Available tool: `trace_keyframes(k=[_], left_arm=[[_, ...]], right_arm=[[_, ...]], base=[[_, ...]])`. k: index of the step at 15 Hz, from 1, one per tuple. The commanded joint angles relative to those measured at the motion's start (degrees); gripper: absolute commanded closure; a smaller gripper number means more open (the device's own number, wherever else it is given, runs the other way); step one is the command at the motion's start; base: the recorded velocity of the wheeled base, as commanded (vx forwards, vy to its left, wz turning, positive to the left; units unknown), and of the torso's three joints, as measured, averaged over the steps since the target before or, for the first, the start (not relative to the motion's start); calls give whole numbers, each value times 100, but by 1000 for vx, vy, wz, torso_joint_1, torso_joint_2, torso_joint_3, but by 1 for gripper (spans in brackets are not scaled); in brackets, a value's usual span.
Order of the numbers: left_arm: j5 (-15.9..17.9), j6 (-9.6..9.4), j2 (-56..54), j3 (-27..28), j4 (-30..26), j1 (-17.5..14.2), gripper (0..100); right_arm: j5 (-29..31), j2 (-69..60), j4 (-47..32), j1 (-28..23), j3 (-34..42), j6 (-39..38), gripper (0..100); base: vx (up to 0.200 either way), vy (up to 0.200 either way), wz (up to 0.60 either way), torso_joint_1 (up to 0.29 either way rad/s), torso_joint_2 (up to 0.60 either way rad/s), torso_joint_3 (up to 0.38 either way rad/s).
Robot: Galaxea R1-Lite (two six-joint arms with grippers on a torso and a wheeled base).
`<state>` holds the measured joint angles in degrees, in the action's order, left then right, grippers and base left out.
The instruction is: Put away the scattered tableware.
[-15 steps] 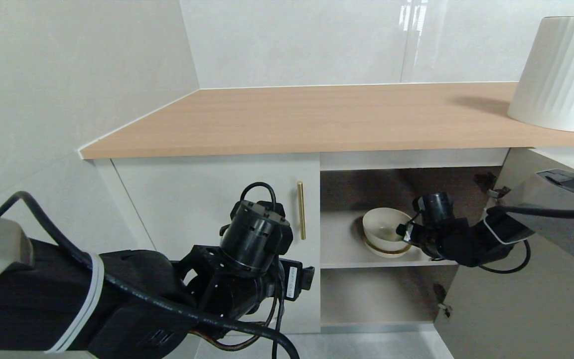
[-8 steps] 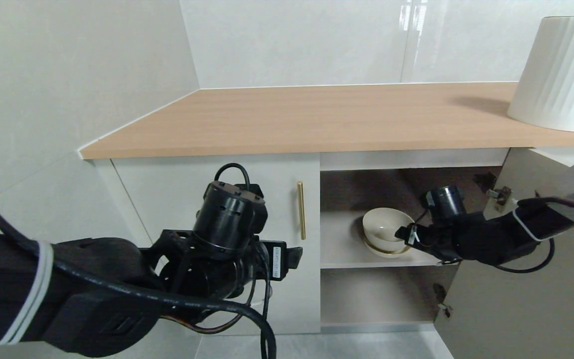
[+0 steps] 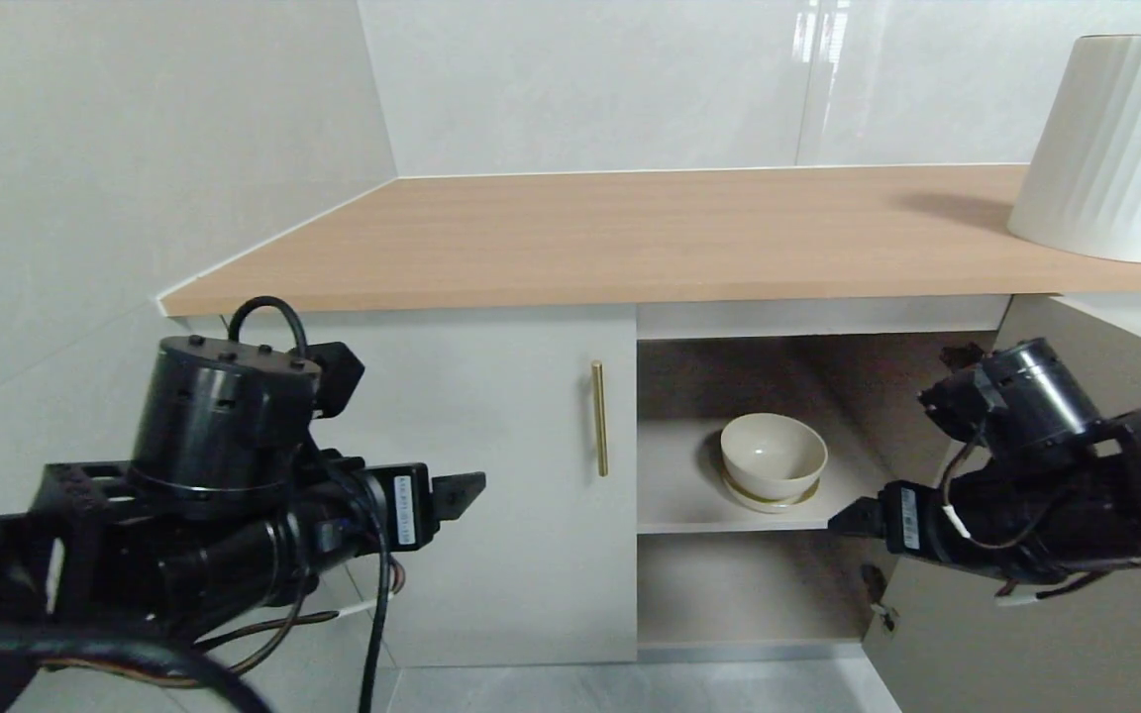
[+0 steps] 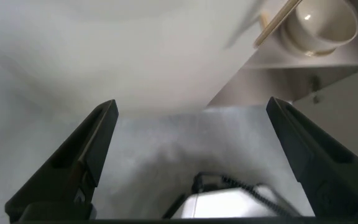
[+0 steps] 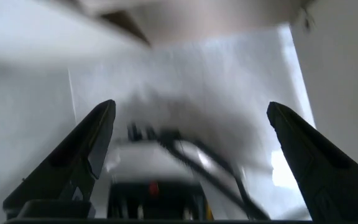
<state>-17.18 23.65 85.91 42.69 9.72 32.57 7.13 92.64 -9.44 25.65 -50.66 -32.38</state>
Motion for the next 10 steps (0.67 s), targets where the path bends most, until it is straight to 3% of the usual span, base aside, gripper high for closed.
trace_keyframes(k=[1, 8, 10], left_arm=[[-5, 17, -558, -235, -101, -58, 0], [4, 17, -593, -455, -84, 3, 0], [4, 17, -558, -455, -84, 3, 0]], right_arm=[[-19, -888, -261, 221, 294, -5, 0], [25, -835, -252, 379, 364, -5, 0], [34, -844, -252, 379, 364, -5, 0]], base=[[0, 0, 0, 0, 0, 0], [0, 0, 0, 0, 0, 0], [-200, 0, 0, 0, 0, 7]])
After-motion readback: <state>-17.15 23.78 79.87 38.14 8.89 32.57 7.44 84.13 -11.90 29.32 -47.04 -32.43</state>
